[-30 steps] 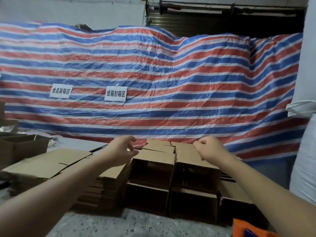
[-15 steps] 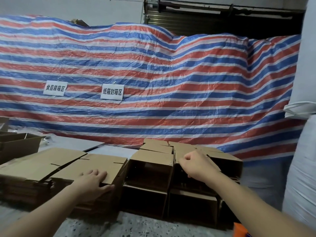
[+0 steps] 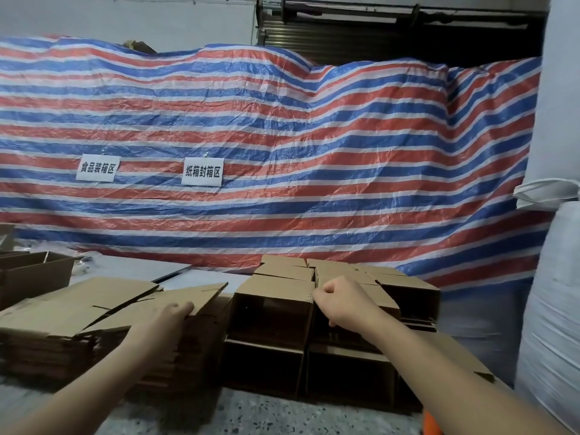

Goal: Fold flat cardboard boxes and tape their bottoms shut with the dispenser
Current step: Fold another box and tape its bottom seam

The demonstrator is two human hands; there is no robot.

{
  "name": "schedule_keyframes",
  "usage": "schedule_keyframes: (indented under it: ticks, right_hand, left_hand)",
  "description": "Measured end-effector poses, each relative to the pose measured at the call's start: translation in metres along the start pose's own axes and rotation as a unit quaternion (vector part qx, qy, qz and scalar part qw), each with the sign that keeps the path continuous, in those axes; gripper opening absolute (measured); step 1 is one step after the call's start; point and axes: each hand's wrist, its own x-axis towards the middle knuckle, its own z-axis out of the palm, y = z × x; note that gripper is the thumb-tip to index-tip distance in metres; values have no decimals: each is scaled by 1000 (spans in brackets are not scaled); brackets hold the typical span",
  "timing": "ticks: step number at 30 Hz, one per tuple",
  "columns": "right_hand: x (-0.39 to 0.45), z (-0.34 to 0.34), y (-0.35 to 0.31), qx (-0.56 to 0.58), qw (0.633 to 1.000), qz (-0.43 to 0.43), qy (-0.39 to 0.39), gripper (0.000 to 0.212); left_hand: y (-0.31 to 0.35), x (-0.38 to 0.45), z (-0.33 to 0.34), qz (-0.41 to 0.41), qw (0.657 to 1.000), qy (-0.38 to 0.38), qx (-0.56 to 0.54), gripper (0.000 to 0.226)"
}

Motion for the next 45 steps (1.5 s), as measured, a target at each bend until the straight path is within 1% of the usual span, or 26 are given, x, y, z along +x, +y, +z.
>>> schedule_keyframes:
  ticks: [2, 4, 7, 10, 12, 14, 16, 18, 19, 21, 23, 25, 26, 29, 32, 34, 37, 40, 45]
  right_hand:
    - [0, -2, 0, 12, 1000, -3, 2, 41]
    - [3, -5, 1, 26, 1000, -6, 11, 41]
    - [10, -13, -2, 53, 997, -14, 50, 39]
    - [19, -26, -9, 92, 992, -19, 89, 46]
    - [24, -40, -13, 134, 984, -24, 117, 52]
    - [29, -56, -16, 199, 969, -28, 144, 58]
    - [32, -73, -17, 263, 947, -32, 182, 62]
    - [31, -89, -15, 307, 920, -44, 240, 66]
    - [31, -97, -11, 326, 907, -56, 261, 66]
    - [29, -109, -3, 364, 890, -70, 267, 72]
    - [22, -117, 6, 373, 890, -58, 256, 74]
    - [15, -122, 15, 359, 892, -51, 268, 62]
    - [12, -125, 19, 357, 891, -54, 276, 58]
    - [2, -128, 29, 344, 892, -77, 282, 53]
    - [-9, -124, 39, 320, 894, -65, 308, 45]
    - [-18, -116, 47, 314, 895, -35, 313, 42]
    - [-34, -100, 62, 327, 895, 8, 303, 42]
    - [-50, -80, 76, 331, 896, 50, 292, 41]
    - [-70, -49, 104, 339, 902, 87, 253, 46]
  left_hand:
    - [7, 0, -16, -17, 994, 94, -46, 32]
    - [20, 1, -38, -18, 981, 155, -115, 25]
    - [42, 5, -76, 33, 962, 216, -161, 21]
    - [69, 5, -119, 103, 939, 269, -190, 21]
    - [87, 2, -144, 143, 918, 298, -220, 23]
    - [103, -3, -163, 159, 898, 312, -267, 25]
    - [118, -8, -174, 159, 879, 309, -325, 25]
    - [129, -11, -179, 149, 862, 296, -384, 16]
    - [134, -13, -180, 145, 856, 289, -403, 16]
    - [142, -15, -176, 143, 840, 260, -454, 17]
    - [150, -15, -172, 138, 810, 223, -525, 14]
    - [159, -12, -168, 118, 784, 202, -575, 14]
    - [163, -10, -167, 101, 774, 201, -592, 15]
    - [173, -2, -164, 52, 754, 192, -626, 15]
    - [184, 3, -158, 1, 755, 160, -636, 11]
    - [191, 2, -149, -40, 764, 115, -634, 17]
    - [199, -5, -132, -84, 765, 60, -636, 21]
    - [205, -18, -111, -114, 761, 43, -638, 21]
    - [213, -42, -70, -149, 738, 46, -656, 33]
